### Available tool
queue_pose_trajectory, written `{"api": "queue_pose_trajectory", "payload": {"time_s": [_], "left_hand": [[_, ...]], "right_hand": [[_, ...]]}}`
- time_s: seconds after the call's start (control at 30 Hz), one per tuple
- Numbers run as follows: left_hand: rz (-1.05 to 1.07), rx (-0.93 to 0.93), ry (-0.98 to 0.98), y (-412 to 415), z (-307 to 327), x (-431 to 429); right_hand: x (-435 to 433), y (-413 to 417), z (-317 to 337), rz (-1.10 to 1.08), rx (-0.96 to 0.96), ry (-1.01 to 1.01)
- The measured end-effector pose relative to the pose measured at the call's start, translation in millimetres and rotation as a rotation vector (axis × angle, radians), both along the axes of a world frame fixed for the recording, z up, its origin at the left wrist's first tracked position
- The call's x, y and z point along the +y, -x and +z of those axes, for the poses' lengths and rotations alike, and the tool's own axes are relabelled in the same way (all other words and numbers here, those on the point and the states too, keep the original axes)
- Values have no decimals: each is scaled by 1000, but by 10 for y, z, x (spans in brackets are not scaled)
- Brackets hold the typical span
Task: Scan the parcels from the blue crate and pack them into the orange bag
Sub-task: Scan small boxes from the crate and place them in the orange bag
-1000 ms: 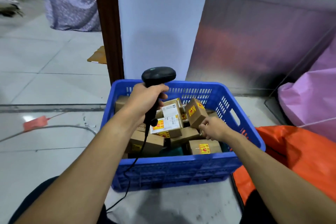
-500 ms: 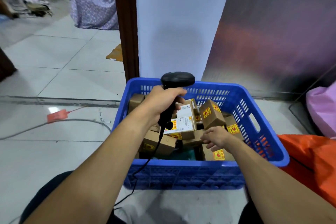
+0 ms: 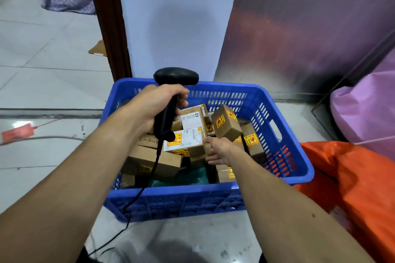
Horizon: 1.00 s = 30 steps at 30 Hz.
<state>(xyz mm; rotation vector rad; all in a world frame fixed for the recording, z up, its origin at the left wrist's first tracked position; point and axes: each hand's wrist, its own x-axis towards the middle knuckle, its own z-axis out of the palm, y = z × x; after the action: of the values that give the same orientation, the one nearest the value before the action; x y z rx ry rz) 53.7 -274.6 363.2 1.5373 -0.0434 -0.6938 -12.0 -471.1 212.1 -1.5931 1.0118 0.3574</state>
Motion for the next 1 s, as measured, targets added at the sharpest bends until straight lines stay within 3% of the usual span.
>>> {"api": "queue_pose_trajectory", "payload": {"time_s": [0.17,0.37,0.67,1.0], "left_hand": [[-16,-8,13,15,1,-99],[-11,-13,-30,38,-33,-195],[-34,-22,-19,141,-32,-249],[-35,-195,-92,472,78,-284]], "right_hand": [[33,-63,-251,-6,-59,-52],[48,-99,-129,-180,-184,-91],[-473,195,655,-301,-423,181],[-264,938,1535,-140,-678,465]]}}
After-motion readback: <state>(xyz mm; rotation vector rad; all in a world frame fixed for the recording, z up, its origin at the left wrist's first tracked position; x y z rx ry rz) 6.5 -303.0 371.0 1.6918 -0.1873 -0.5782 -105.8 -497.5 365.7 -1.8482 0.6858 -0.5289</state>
